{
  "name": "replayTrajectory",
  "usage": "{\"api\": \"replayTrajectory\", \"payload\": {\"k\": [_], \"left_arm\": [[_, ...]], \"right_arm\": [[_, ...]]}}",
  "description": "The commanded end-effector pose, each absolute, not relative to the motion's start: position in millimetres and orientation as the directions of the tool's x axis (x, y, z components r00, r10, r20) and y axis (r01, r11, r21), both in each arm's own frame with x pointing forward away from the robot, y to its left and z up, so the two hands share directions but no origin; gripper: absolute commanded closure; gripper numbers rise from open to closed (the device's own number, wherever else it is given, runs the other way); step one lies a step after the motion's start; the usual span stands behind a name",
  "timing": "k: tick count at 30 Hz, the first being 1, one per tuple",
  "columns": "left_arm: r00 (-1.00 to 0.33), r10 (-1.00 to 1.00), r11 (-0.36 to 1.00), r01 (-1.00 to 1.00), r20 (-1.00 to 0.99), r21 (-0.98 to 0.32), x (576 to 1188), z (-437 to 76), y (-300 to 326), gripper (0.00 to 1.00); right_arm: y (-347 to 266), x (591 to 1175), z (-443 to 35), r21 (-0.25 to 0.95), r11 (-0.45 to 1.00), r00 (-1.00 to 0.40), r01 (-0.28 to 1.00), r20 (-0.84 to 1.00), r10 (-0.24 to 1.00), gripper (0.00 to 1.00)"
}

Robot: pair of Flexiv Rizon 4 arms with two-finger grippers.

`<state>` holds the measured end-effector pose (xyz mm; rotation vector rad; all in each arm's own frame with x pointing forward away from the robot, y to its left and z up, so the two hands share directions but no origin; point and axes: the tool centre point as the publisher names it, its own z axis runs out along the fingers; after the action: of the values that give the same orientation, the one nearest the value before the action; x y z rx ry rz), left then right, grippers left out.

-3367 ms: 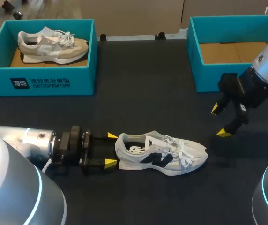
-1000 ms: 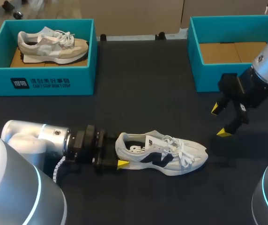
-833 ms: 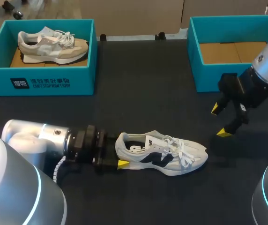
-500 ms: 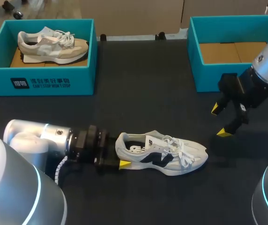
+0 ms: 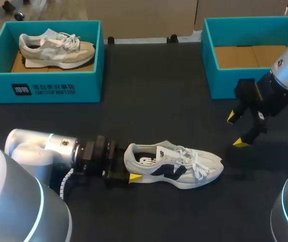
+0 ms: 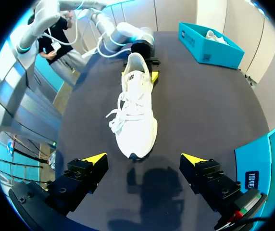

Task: Take the shoe out of the shoebox, open the shoe tongue, remove and reinsert the insole, then place the shoe into the shoebox

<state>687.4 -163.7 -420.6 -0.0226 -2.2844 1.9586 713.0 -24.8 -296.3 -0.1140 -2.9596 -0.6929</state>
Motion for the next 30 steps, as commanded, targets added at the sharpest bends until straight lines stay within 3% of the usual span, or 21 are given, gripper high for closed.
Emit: {"api": "replayTrajectory", "payload": {"k": [1,16,17,19,30], "left_arm": [[-0.992,0.084,0.159,-0.077,0.091,-0.984,687.7,-424.1,-168.9,0.00],[-0.993,0.080,0.158,-0.078,0.091,-0.984,688.5,-423.6,-172.1,0.00],[-0.993,0.080,0.157,-0.078,0.092,-0.984,688.8,-423.7,-173.4,0.05],[-0.993,0.079,0.160,-0.076,0.089,-0.984,688.9,-423.9,-174.7,1.00],[-0.990,0.103,0.188,-0.077,0.098,-0.979,687.8,-423.3,-174.4,1.00]], "right_arm": [[-24.8,712.0,-296.8,0.437,0.895,-0.992,0.095,0.112,0.051,0.00],[-24.8,712.0,-296.8,0.437,0.895,-0.992,0.095,0.112,0.051,0.00],[-24.8,712.0,-296.8,0.437,0.895,-0.992,0.095,0.112,0.051,0.00],[-24.8,712.0,-296.8,0.437,0.895,-0.992,0.095,0.112,0.051,0.00],[-24.8,712.0,-296.8,0.437,0.895,-0.992,0.095,0.112,0.051,0.00]]}}
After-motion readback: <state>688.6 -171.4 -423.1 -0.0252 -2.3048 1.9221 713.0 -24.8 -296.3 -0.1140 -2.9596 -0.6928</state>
